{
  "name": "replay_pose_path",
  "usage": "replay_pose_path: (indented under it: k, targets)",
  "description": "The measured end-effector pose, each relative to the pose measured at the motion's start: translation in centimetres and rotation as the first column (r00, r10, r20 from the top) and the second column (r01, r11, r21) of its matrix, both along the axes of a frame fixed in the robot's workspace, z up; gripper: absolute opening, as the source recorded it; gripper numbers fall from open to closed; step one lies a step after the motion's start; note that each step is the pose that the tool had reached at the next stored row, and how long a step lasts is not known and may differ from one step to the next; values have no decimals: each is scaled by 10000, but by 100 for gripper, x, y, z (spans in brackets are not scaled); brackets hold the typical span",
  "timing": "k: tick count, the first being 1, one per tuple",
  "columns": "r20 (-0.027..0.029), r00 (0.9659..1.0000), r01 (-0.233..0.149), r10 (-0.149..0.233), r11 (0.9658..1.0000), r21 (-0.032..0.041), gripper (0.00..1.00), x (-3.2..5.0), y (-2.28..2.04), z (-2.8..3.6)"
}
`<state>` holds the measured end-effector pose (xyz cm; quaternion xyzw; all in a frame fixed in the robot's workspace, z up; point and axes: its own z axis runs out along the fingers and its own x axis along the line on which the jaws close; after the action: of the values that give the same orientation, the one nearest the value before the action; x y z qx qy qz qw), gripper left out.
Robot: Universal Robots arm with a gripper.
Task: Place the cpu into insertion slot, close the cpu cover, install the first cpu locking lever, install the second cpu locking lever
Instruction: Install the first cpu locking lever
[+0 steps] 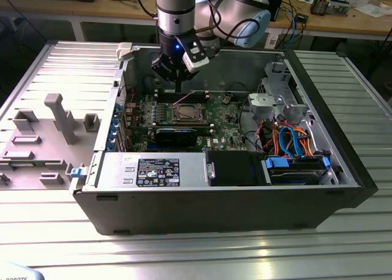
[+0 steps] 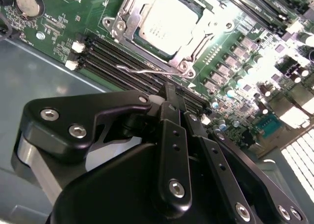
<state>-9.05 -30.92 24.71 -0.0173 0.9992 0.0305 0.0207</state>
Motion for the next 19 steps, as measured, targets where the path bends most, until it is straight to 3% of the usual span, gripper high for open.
replay_pose_path:
  k: [19]
  targets:
    - [0, 10000, 1, -1, 10000, -4, 11, 116, 5, -113]
